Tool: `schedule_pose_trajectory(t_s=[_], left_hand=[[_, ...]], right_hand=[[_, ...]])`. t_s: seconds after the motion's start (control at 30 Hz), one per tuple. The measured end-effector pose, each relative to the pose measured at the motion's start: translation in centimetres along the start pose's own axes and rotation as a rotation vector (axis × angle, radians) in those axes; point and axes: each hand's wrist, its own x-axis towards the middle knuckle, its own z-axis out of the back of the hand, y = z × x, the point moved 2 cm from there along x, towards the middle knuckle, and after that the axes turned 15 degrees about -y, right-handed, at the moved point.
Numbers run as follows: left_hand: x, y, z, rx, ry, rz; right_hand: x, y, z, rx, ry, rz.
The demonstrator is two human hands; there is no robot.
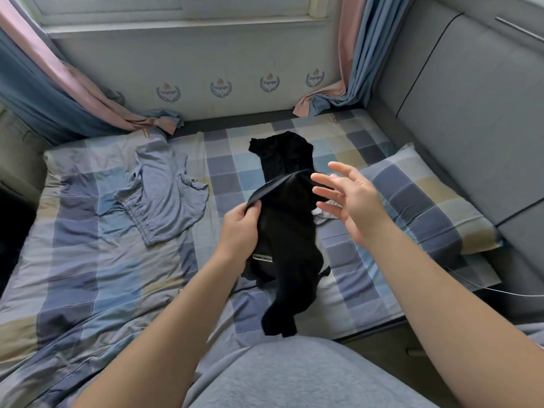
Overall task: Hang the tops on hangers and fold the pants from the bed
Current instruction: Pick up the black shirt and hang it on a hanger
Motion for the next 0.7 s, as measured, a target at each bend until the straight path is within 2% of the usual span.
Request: schedule_pose_trajectory(t_s=[0.07,0.13,0.3,0.4,0.53,0.7], left_hand=[[-0.1,-1.3,0.0,-0.106,0.058,0.107],[-0.4,-2.4,0.0,-0.149,0.094,0.143],[-1.0,-4.0,0.3,-0.224,0.19,0.14],[-1.3,-4.5,0.5,-0.234,0.26,0.094],[-1.9,-4.7,0.7,-0.229,0.31,0.054],[-2.2,-4.7,1.0,-0.192,0.423,0.024]], right_hand=[[-0.2,-0.1,-0.2,-0.019,0.046,-0.001],[-0.7,-0.7,-0.6,-0.055,0.101,-0.019],[-2.9,-3.6,-1.9,-0.32,0.304,0.008],[-4.3,-6.1,-3.4,-0.34,0.394,-0.041],[-4.3,-8.8,-4.7,-0.372,0.35,0.008],[-3.0,-10.4,-4.2,-0.528,0.307,0.056]])
